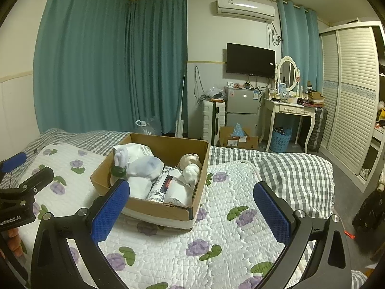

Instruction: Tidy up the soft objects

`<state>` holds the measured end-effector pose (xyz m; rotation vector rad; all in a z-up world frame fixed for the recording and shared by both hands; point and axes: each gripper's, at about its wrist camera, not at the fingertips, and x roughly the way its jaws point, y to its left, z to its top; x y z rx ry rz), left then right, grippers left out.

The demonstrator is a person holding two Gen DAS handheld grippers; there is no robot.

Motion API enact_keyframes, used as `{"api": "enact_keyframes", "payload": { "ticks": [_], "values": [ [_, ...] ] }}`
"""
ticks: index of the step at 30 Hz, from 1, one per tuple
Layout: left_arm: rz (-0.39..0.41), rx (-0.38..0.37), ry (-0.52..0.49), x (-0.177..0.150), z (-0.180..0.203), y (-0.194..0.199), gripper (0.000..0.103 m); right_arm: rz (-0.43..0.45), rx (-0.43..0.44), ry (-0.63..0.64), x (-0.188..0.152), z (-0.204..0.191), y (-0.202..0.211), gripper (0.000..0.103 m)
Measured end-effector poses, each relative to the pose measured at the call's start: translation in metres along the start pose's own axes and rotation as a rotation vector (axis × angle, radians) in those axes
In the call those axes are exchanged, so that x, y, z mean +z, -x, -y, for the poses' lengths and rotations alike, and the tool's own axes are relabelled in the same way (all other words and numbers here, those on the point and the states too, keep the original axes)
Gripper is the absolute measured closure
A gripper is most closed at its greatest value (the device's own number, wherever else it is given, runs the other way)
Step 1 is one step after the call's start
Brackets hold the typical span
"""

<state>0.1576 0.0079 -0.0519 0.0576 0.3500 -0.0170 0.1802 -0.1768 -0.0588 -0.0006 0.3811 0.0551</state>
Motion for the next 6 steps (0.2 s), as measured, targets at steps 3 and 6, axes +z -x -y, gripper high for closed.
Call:
{"api": "enact_keyframes", "payload": {
  "ticks": [3,6],
  "values": [
    [0.0,0.0,0.008,0.0001,-0.0016,0.0,0.0,-0.001,0.0,-0.001,-0.0003,0.0001,-0.0003,0.0],
    [-0.005,-0.002,0.014,0.0009,-0.0038,-0.0015,0.0,-0.001,0.0,-0.001,-0.0002,0.0005,-0.0003,0.0]
  ]
}}
